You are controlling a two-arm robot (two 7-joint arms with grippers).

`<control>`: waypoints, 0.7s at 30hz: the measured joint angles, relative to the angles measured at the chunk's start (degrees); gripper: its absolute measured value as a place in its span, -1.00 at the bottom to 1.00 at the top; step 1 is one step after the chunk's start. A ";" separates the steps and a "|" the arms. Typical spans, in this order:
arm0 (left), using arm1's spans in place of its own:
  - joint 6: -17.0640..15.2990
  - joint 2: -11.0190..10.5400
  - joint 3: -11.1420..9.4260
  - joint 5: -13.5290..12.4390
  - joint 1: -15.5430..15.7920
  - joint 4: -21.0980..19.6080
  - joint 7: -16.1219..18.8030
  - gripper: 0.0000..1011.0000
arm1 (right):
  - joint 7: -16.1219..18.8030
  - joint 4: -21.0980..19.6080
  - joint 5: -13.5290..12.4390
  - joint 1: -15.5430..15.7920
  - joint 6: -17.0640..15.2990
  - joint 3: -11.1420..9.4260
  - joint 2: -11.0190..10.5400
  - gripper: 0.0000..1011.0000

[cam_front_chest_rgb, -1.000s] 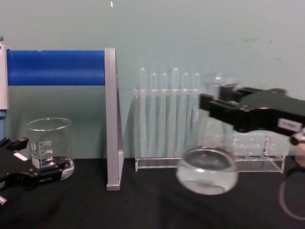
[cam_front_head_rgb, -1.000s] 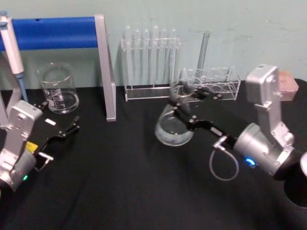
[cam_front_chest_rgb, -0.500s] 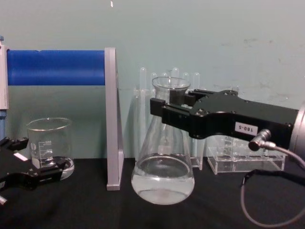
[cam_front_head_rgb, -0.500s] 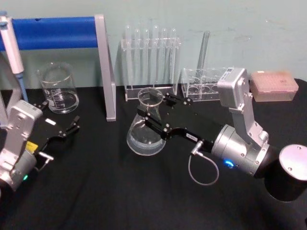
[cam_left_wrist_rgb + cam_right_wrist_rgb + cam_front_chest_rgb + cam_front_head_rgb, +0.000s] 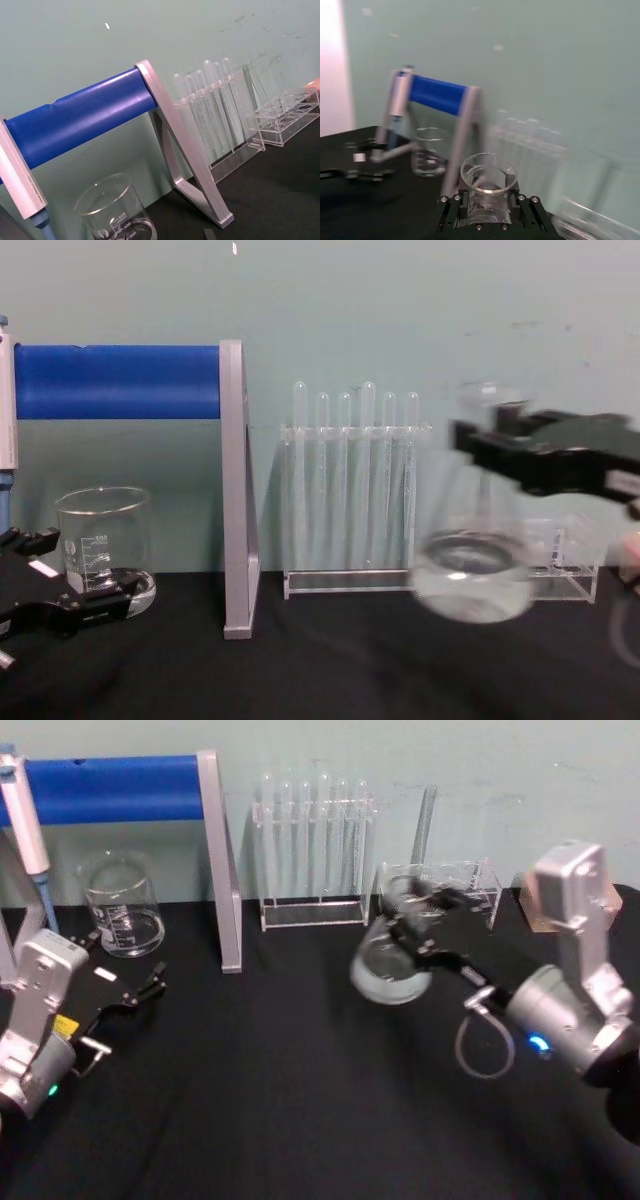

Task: Grasp the erlenmeyer flask with one hand, shake it three times, then place it back.

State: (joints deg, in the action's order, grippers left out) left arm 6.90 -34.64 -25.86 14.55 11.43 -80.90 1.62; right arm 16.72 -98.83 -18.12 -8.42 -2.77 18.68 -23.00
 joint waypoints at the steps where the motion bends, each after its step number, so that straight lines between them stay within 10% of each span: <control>1: 0.00 0.00 -0.01 0.00 0.00 0.00 0.00 0.98 | -0.82 -0.36 0.16 0.53 -0.15 -0.86 -0.06 -0.11; 14: 0.00 0.00 0.00 0.00 0.00 0.00 0.00 0.98 | -12.02 -6.95 2.46 10.83 -2.23 -13.71 -0.84 -0.11; 21: 0.00 0.00 0.00 0.00 0.00 0.00 0.00 0.98 | -13.03 -7.89 2.71 12.82 -2.43 -16.60 -0.45 -0.11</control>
State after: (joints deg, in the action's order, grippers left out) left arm 6.91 -34.65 -25.86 14.55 11.43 -80.90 1.62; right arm 3.68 -106.71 -15.40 4.41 -5.20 2.07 -23.44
